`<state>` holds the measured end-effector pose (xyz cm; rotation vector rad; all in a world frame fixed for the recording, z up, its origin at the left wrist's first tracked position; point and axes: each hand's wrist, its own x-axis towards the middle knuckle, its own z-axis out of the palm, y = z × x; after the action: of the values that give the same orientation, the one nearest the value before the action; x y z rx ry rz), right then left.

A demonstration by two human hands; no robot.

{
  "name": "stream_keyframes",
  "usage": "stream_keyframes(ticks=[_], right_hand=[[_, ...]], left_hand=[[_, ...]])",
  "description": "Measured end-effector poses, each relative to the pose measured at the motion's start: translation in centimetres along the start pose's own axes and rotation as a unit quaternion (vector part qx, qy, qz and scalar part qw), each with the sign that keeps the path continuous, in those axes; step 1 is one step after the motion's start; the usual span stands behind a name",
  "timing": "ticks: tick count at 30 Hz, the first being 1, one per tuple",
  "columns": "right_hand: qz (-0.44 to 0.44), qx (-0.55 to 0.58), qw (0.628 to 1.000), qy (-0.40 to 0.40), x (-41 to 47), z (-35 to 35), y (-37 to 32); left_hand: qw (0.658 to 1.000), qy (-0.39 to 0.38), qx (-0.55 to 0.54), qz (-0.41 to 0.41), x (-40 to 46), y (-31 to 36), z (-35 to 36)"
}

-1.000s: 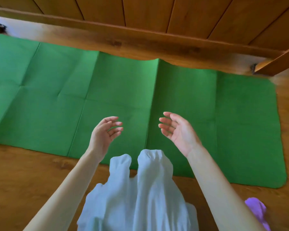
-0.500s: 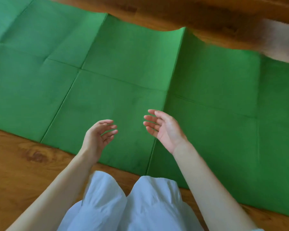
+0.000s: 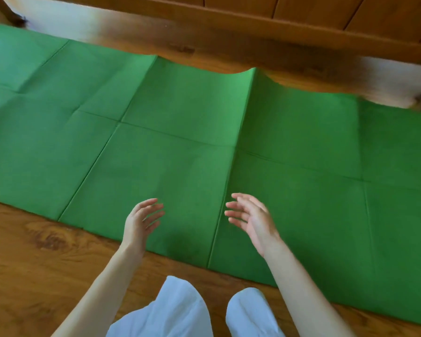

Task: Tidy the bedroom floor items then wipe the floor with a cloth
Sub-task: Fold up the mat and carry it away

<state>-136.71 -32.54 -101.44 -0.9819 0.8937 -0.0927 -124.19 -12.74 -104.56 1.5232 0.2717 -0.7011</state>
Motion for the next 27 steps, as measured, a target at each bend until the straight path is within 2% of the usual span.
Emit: stream_keyframes(ticks=[2,4,5,7,9,10,12,15,19,27], right_hand=[[-0.075,-0.190,0.979,0.004,-0.4,-1.0,2.0],[-0.154,-0.355,0.921,-0.033,-0.9,-1.7,4.3],[-0.179,-0.429,0.883,-0.057,-1.2,-1.9,5.3],[-0.215,-0.551,0.801,-0.090,-1.6,-2.3,6.9],[-0.240,-0.640,0.722,-0.106,-1.8,-2.9,8.0],[-0.246,-0.667,0.695,-0.109,-1.8,-3.2,8.4],[-0.261,-0.693,0.662,-0.110,-1.6,-3.9,9.0],[-0.285,-0.724,0.620,-0.100,-1.2,-5.0,9.7],[-0.297,-0.742,0.595,-0.087,-1.1,-5.7,10.2],[-0.409,-0.764,0.496,-0.046,-1.5,-6.1,11.4]], left_hand=[[0.984,-0.052,0.143,0.094,-0.7,-1.8,0.3],[0.931,-0.113,0.294,0.185,-1.4,-3.7,1.0],[0.883,-0.137,0.378,0.244,-1.5,-4.6,1.3],[0.752,-0.183,0.528,0.350,-1.2,-6.1,1.7],[0.632,-0.221,0.623,0.405,-0.8,-7.1,1.7],[0.589,-0.237,0.652,0.414,-0.6,-7.3,1.8],[0.529,-0.250,0.691,0.425,-0.4,-7.7,1.9],[0.507,-0.254,0.688,0.454,0.3,-8.4,1.5],[0.474,-0.248,0.700,0.472,0.9,-8.5,1.3],[0.402,-0.243,0.707,0.529,1.4,-9.4,0.8]])
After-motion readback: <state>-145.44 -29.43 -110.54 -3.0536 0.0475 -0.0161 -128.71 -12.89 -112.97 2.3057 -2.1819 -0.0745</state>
